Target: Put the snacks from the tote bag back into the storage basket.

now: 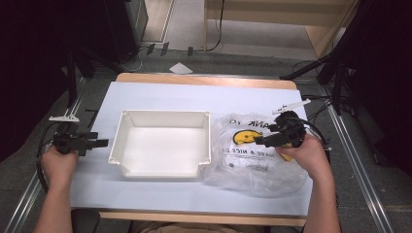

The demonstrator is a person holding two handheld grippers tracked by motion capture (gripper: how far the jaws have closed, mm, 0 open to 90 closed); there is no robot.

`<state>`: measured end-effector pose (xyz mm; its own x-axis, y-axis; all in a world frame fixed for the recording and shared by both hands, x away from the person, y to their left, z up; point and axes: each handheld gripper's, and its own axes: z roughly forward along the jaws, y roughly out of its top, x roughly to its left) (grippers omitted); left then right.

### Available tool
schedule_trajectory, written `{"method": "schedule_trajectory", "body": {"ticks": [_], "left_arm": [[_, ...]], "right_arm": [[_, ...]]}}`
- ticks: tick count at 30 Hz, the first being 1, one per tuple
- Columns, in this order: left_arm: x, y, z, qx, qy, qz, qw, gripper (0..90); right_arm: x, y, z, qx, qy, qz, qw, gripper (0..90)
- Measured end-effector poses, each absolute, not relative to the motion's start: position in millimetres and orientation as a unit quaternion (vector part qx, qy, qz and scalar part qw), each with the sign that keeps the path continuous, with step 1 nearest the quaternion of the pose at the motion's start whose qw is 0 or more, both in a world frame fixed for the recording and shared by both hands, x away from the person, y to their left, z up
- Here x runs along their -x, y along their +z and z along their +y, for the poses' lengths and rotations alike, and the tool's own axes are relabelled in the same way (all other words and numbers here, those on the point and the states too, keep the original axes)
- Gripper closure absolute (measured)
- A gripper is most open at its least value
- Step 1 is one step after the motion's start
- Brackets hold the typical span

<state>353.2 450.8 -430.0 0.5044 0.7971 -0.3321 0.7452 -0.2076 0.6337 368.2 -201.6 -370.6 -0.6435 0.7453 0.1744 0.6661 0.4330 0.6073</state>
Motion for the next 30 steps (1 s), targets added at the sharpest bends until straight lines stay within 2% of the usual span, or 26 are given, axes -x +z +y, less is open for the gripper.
{"method": "schedule_trajectory", "body": {"ticks": [7,21,30], "left_arm": [[-353.6,-430.4,449.2,-0.779,0.032,0.496,0.384,20.0],[-353.7,-430.5,448.6,-0.780,0.031,0.494,0.382,20.1],[-354.5,-431.0,448.6,-0.778,0.029,0.495,0.386,20.1]], "right_arm": [[-362.6,-362.8,-207.3,-0.417,0.332,0.845,0.055,19.4],[-356.3,-355.1,-238.7,-0.440,0.332,0.831,0.076,28.3],[-352.9,-352.8,-251.2,-0.462,0.308,0.826,0.094,29.7]]}}
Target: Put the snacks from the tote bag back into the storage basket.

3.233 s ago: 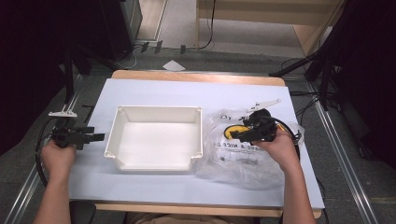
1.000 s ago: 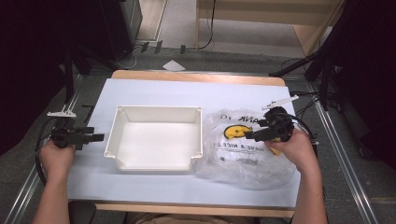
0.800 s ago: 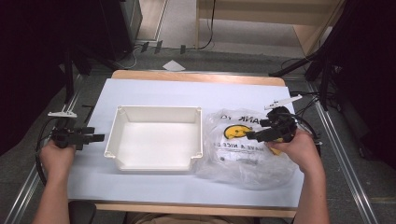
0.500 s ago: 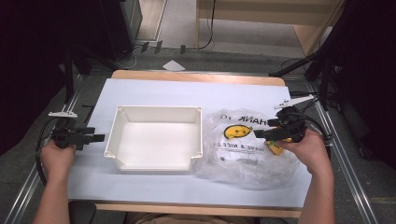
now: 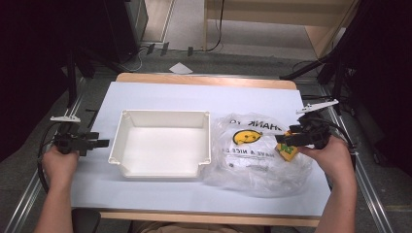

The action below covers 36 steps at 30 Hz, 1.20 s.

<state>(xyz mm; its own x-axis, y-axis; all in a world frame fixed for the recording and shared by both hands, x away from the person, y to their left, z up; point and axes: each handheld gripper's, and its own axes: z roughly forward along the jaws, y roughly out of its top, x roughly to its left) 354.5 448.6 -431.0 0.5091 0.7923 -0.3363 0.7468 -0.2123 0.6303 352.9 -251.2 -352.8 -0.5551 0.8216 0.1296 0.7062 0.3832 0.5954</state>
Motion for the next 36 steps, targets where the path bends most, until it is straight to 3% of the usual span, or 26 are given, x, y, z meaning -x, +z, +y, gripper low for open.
{"method": "schedule_trajectory", "body": {"ticks": [24,36], "left_arm": [[-356.1,-431.3,448.9,-0.778,0.025,0.494,0.388,20.1],[-356.1,-431.6,448.6,-0.778,0.023,0.493,0.389,20.1]], "right_arm": [[-362.4,-373.1,-269.8,-0.508,0.246,0.819,0.101,30.2],[-370.2,-392.3,-268.2,-0.511,0.229,0.824,0.081,36.9]]}}
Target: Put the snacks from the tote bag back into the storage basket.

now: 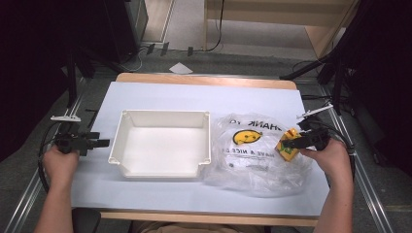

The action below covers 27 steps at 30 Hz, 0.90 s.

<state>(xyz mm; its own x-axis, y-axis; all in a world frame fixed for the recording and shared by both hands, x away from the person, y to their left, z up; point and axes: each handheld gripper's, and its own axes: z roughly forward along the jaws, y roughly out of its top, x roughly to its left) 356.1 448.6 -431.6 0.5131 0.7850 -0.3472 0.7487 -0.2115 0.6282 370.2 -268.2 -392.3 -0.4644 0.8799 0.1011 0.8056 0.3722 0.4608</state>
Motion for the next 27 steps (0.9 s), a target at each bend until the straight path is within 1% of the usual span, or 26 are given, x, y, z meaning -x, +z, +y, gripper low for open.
{"method": "schedule_trajectory", "body": {"ticks": [6,9,23,27], "left_arm": [[-356.2,-431.9,448.5,-0.778,0.022,0.493,0.390,20.1],[-356.7,-432.2,448.6,-0.778,0.020,0.491,0.390,20.1],[-356.8,-432.4,447.8,-0.779,0.019,0.490,0.390,20.0],[-356.7,-432.3,448.1,-0.779,0.019,0.490,0.391,20.0]], "right_arm": [[-372.9,-397.6,-267.5,-0.511,0.223,0.826,0.078,39.0],[-374.2,-399.9,-269.1,-0.514,0.224,0.824,0.077,42.6],[-376.4,-408.2,-272.4,-0.510,0.235,0.824,0.075,47.4],[-376.0,-407.4,-271.8,-0.505,0.235,0.827,0.082,49.0]]}}
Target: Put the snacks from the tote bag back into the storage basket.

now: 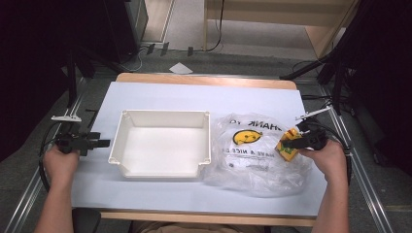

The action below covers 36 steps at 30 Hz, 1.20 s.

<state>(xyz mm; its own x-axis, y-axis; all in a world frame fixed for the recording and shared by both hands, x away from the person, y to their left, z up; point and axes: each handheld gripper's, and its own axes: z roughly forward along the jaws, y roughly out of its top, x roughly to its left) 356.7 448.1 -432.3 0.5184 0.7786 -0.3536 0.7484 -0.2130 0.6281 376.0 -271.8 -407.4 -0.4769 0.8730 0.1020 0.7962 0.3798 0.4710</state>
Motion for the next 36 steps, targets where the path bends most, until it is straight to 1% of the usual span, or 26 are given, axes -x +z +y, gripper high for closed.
{"method": "schedule_trajectory", "body": {"ticks": [6,17,25,29,36], "left_arm": [[-356.8,-432.4,447.9,-0.779,0.019,0.490,0.391,20.0],[-356.9,-432.3,447.9,-0.779,0.019,0.490,0.391,20.0],[-356.8,-432.3,448.4,-0.778,0.019,0.490,0.392,20.0],[-356.7,-432.3,448.5,-0.778,0.019,0.490,0.393,20.0],[-356.9,-432.3,449.0,-0.778,0.019,0.490,0.392,20.0]], "right_arm": [[-375.1,-406.3,-270.4,-0.494,0.235,0.832,0.092,50.5],[-375.3,-405.5,-270.1,-0.490,0.238,0.833,0.094,51.6],[-375.9,-403.5,-270.9,-0.499,0.239,0.828,0.090,52.7],[-377.1,-402.4,-270.6,-0.504,0.242,0.825,0.078,52.9],[-378.0,-400.6,-270.3,-0.505,0.244,0.824,0.079,53.2]]}}
